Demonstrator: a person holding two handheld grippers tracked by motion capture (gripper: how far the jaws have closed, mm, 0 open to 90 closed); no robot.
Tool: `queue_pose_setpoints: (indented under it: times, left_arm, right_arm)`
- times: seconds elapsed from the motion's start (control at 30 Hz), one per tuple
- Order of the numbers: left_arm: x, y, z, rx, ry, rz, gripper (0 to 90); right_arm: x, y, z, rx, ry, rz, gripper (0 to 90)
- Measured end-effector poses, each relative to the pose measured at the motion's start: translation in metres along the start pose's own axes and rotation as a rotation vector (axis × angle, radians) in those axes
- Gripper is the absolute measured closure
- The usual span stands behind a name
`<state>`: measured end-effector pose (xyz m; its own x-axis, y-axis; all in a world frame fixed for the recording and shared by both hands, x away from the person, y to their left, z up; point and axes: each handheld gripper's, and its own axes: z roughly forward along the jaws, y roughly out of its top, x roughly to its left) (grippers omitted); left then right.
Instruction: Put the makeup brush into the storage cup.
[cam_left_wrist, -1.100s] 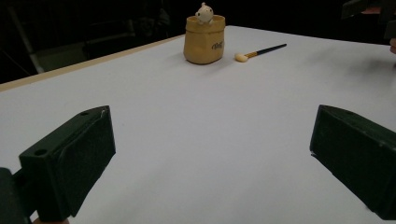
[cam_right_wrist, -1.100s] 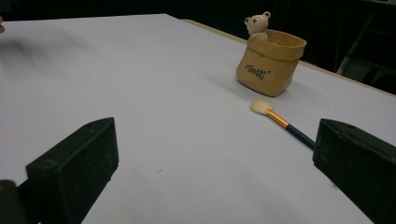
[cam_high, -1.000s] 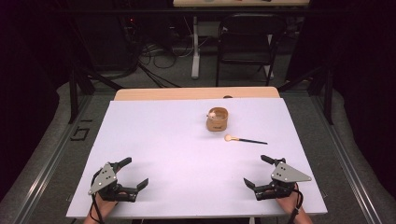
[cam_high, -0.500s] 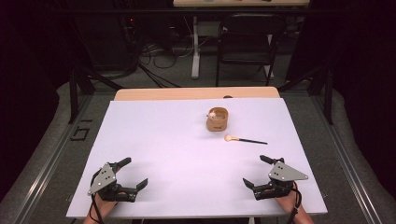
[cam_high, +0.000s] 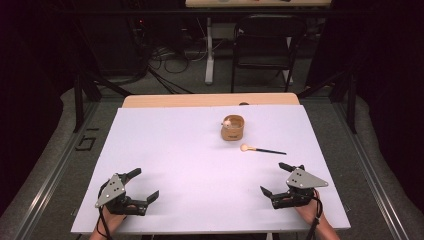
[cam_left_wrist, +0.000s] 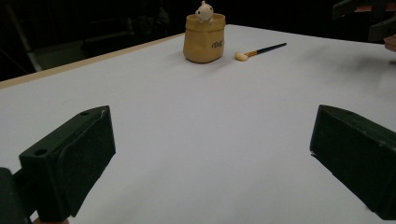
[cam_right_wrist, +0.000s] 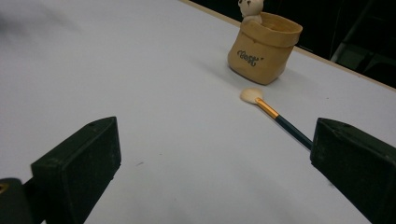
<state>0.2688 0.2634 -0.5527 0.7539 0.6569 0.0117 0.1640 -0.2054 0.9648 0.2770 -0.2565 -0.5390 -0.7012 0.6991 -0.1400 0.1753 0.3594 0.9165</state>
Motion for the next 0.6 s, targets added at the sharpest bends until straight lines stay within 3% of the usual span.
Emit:
queue_pose_setpoints:
  times: [0.27,0.4,0.6]
  left_arm:
    - [-0.001,0.000,0.002,0.009,-0.009,0.004,0.0]
    - [-0.001,0.000,0.000,0.009,0.007,0.003,0.0]
    - [-0.002,0.000,0.000,0.011,0.005,0.003,0.0]
  right_arm:
    - [-0.006,0.005,0.007,0.030,0.025,0.016,0.0]
    - [-0.011,0.007,0.009,0.057,0.040,0.020,0.0]
    - [-0.014,0.008,0.011,0.044,0.047,0.024,0.0]
